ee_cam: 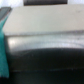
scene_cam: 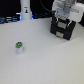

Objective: Open the kcup holder, insert the kcup into the holder, and close the kcup holder

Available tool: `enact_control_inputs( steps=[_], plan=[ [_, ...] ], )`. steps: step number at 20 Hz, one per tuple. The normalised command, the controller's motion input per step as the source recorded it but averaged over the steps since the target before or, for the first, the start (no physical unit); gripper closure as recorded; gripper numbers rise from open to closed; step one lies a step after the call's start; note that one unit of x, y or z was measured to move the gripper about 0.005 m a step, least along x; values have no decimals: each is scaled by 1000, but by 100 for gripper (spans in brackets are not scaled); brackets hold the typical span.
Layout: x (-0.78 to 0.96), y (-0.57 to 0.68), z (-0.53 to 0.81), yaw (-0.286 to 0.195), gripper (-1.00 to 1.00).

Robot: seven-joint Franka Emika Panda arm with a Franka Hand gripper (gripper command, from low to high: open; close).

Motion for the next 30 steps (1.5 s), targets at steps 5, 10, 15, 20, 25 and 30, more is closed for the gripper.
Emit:
enact_control_inputs(
  steps=[5, 10, 15, 20, 25, 30],
  plan=[
    [960, -251, 207, -61, 100],
    [979, -262, 188, -57, 100],
    [979, -277, 205, -56, 100],
    [963, -302, 214, -68, 100],
    [951, -319, 217, -77, 100],
    [945, -323, 213, -77, 100]
  ],
)
